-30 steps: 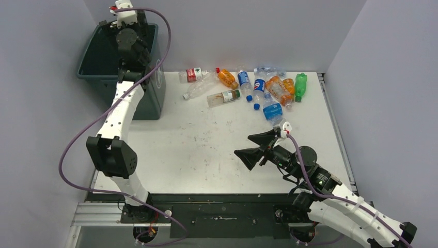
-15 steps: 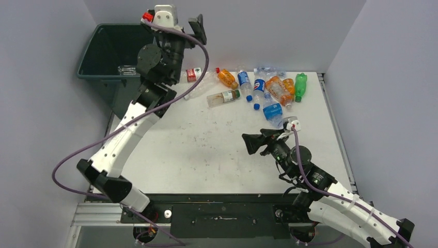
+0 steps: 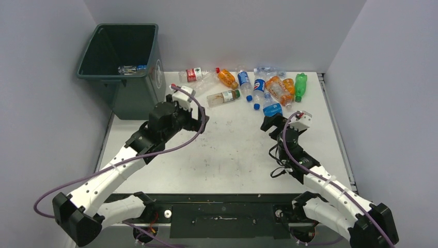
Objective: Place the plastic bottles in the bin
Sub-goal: Pick up the plastic bottle at the center of the board.
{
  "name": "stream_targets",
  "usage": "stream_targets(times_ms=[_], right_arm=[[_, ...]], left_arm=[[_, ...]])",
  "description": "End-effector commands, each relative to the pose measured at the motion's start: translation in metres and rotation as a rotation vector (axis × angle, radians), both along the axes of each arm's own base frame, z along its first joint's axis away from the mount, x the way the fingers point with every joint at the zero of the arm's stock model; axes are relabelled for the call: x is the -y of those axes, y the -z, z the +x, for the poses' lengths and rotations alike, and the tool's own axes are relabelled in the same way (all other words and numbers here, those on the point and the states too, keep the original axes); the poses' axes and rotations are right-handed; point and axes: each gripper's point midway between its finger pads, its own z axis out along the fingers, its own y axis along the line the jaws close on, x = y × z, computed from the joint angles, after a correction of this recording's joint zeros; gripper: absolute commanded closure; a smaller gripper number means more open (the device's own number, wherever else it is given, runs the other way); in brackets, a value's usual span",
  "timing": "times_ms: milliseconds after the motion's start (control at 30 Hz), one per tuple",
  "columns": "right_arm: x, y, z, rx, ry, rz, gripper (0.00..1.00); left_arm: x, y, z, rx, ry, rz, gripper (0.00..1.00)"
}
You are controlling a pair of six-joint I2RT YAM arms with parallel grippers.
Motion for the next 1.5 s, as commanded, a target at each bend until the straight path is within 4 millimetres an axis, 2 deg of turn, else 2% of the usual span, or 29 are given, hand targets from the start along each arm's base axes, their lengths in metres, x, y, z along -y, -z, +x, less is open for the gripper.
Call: stream_targets(times_ms=[0, 200, 333, 467, 600, 733, 967, 1133, 1300, 1467], right_arm=[[0.025, 0.001, 0.034, 0.031, 0.117, 0.107, 0.10], [0.055, 0.027, 0.084, -0.072, 0.210, 0.034, 0.10], [0.075, 0.052, 0.115, -0.130, 0.240, 0.013, 0.10], [0.077, 0.074, 0.146, -0.190, 0.174, -0.021, 0.10], [0.088, 0.095, 0.161, -0.249, 0.158, -0.046, 0.10], [0.088, 0.113, 0.166, -0.297, 0.129, -0.034, 0.09], [0.064, 0.129, 0.158, -0.294, 0.063, 0.101, 0.06], [0.057, 0.143, 0.153, -0.326, 0.044, 0.121, 0.00], [0.056, 0.152, 0.148, -0.348, 0.045, 0.134, 0.21], [0.056, 0.157, 0.141, -0.361, 0.058, 0.161, 0.51]], left_arm=[[-0.032, -0.019, -0.022, 0.095, -0.001, -0.050, 0.04], [-0.040, 0.014, -0.028, 0.066, -0.017, -0.071, 0.04], [-0.036, 0.010, -0.037, 0.064, 0.002, -0.099, 0.04], [-0.037, 0.005, -0.041, 0.095, -0.001, -0.114, 0.04], [-0.037, 0.008, -0.041, 0.090, -0.010, -0.101, 0.04], [-0.036, 0.009, -0.040, 0.080, -0.009, -0.102, 0.04], [-0.034, 0.013, -0.039, 0.068, -0.006, -0.099, 0.04], [-0.032, 0.015, -0.039, 0.057, 0.002, -0.100, 0.04], [-0.032, 0.014, -0.040, 0.061, 0.002, -0.101, 0.04], [-0.032, 0.012, -0.041, 0.067, 0.001, -0.102, 0.04]])
